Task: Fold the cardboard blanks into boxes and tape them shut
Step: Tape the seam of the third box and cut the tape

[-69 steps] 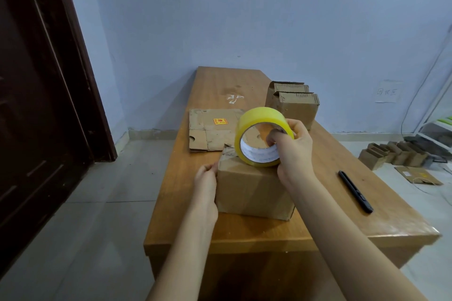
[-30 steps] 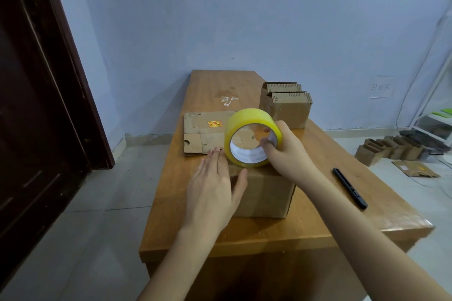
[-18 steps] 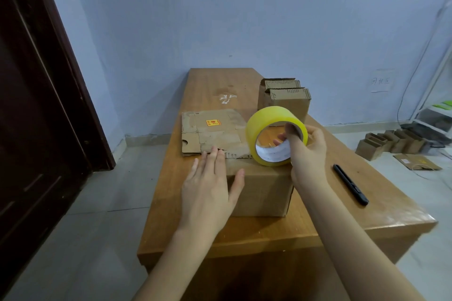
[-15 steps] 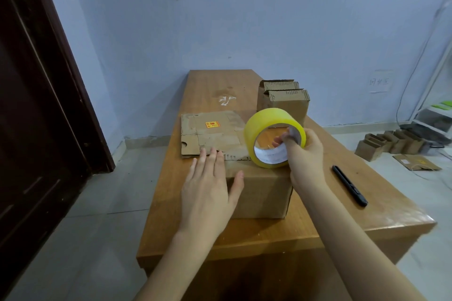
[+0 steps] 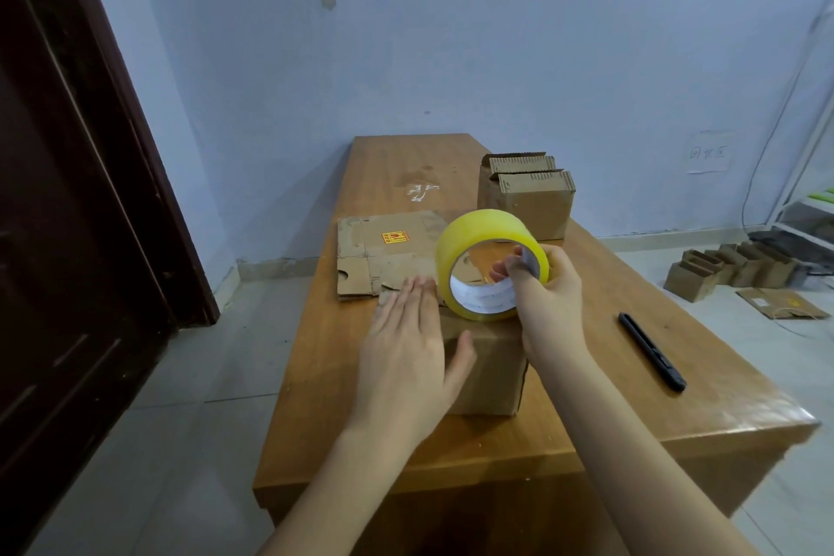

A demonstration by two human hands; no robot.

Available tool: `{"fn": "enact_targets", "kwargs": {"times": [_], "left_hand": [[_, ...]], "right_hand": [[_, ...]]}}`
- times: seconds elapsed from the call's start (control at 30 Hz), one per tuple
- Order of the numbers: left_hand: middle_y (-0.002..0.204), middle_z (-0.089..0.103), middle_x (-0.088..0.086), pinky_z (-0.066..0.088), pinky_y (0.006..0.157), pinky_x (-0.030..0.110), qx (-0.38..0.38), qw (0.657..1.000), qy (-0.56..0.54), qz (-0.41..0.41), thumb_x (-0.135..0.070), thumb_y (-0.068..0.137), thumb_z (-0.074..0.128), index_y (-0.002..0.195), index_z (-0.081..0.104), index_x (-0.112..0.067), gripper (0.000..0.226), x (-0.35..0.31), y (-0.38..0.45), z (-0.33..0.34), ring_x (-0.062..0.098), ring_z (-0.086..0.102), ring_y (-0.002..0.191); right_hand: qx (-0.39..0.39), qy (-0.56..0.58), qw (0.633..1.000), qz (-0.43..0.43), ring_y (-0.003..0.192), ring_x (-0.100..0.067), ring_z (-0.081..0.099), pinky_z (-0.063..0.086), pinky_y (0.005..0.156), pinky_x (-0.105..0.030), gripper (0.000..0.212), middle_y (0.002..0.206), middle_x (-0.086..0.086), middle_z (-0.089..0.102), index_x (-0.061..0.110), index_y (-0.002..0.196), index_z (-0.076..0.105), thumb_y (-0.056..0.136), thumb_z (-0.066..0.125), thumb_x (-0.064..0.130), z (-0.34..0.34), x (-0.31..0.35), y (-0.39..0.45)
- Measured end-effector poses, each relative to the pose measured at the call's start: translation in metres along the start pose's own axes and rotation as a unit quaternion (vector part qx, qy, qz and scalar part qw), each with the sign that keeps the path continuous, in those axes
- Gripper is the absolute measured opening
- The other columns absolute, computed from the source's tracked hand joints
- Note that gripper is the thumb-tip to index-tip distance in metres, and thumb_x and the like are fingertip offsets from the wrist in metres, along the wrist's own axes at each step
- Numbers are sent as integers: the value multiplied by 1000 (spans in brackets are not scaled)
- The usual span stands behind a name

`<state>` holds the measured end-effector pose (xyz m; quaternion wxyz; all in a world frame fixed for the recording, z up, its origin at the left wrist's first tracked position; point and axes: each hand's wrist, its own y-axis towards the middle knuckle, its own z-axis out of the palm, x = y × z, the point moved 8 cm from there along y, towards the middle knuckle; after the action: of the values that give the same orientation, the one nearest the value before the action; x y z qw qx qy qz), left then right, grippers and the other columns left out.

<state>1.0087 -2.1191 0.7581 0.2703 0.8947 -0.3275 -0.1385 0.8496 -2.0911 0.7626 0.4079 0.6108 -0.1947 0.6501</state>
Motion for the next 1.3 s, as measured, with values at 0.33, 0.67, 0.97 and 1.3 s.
{"fn": "enact_targets", "kwargs": {"times": [0.33, 0.67, 0.97, 1.3], "left_hand": [[112, 68, 15, 45, 96, 36, 7, 999, 27, 17, -51, 91, 31, 110, 67, 0, 65, 2, 0, 3, 24, 63, 109], [116, 66, 17, 46, 96, 37, -16, 996, 60, 65, -52, 93, 29, 115, 64, 2, 68, 3, 0, 2, 25, 62, 111], [121, 63, 15, 44, 95, 37, -26, 996, 70, 56, -54, 93, 27, 121, 61, -1, 69, 4, -2, 1, 25, 61, 112], [121, 63, 16, 42, 97, 38, -6, 997, 66, 36, -53, 93, 24, 120, 62, 0, 70, 3, -2, 3, 26, 60, 114]], "right_hand": [[76, -137, 987, -48, 81, -15, 56, 45, 63, -22, 11, 88, 0, 63, 11, 98, 57, 88, 59, 9, 9, 10, -1], [206, -245, 947, -7, 83, -36, 58, 48, 69, -41, 17, 89, -21, 61, -3, 97, 53, 94, 47, 12, 0, 9, 13], [149, -63, 984, 75, 102, -30, 63, 53, 82, -47, 20, 97, -9, 71, 4, 114, 45, 94, 48, 2, -15, -2, 9], [160, -196, 967, 3, 91, -32, 63, 52, 76, -40, 24, 98, -23, 65, 2, 101, 61, 92, 62, 24, -13, -2, 4]]}}
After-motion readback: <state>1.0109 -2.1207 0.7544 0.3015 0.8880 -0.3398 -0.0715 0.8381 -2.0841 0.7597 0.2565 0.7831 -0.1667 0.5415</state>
